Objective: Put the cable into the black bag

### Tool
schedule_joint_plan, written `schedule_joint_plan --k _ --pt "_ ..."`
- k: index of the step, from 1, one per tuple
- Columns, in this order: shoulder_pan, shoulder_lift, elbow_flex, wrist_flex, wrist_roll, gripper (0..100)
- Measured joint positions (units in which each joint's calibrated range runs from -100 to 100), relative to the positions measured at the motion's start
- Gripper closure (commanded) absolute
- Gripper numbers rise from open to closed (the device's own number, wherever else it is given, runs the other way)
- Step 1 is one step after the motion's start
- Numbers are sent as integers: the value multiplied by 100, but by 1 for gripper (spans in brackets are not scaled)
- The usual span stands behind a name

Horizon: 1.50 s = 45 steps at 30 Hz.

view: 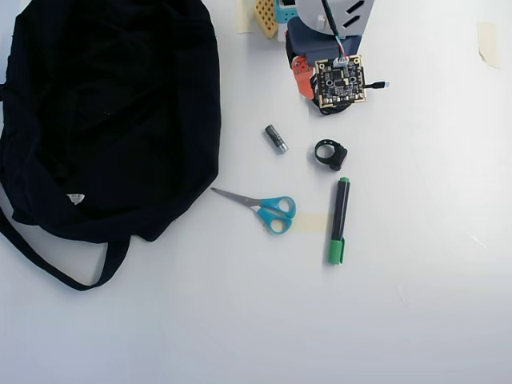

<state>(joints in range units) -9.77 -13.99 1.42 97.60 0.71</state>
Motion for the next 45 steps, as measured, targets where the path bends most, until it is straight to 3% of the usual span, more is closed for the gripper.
schedule_joint_plan --k 17,38,45 --pt "-558 -17 244 0 -59 97" --pt "-1594 -25 1171 -17 -1495 98" --pt "-1785 -25 1934 -567 -1807 98"
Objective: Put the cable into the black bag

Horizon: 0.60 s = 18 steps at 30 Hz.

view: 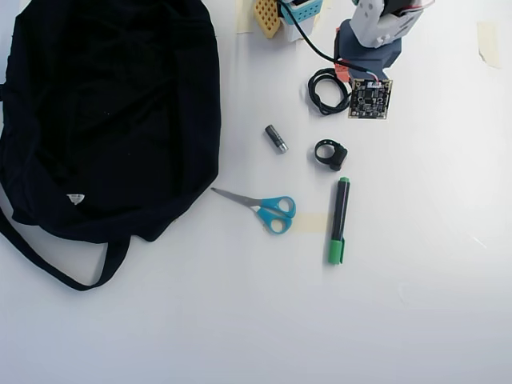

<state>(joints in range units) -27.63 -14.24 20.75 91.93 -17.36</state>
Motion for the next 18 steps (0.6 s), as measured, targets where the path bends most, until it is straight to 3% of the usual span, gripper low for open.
schedule_joint_plan --k 10,18 --pt "-22 -66 833 -876 -73 98" --pt "-22 -1685 2036 -1451 -190 98"
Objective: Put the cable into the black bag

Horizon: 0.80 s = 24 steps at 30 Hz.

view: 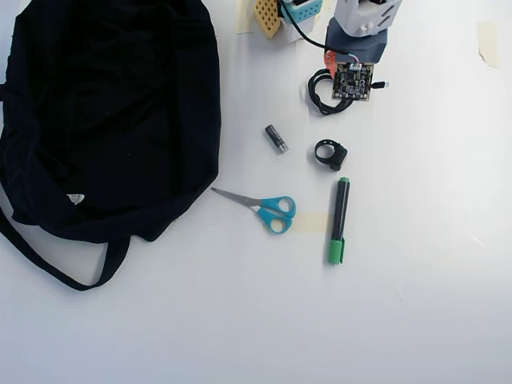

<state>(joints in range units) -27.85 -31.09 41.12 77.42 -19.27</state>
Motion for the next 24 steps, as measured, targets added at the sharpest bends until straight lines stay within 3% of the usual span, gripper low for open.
schedule_joint_plan --k 11,24 --pt "0 -639 1627 -1134 98 97" --pt "15 -656 1761 -1185 664 97"
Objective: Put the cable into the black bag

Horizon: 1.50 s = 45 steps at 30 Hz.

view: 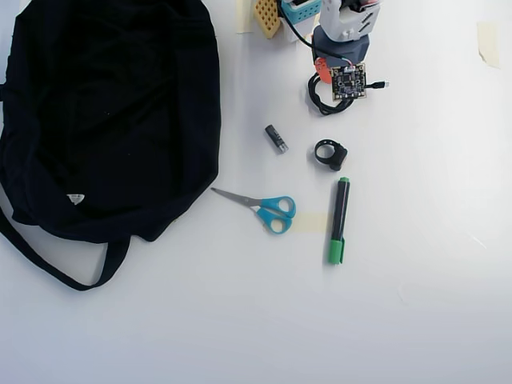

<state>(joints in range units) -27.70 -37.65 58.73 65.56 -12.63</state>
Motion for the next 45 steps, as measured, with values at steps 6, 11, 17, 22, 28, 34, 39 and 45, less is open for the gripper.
schedule_joint_plan --k 6,11,17,22,28,34,39,45 --pt "147 -8 47 0 98 84" --pt "125 -8 47 0 98 71" --pt "132 -8 47 0 98 66" --pt "147 -8 47 0 107 63" --pt "272 0 47 -34 107 63" --pt "331 0 173 -249 107 62" --pt "353 0 480 -773 107 62" --pt "338 0 912 -1322 98 62"
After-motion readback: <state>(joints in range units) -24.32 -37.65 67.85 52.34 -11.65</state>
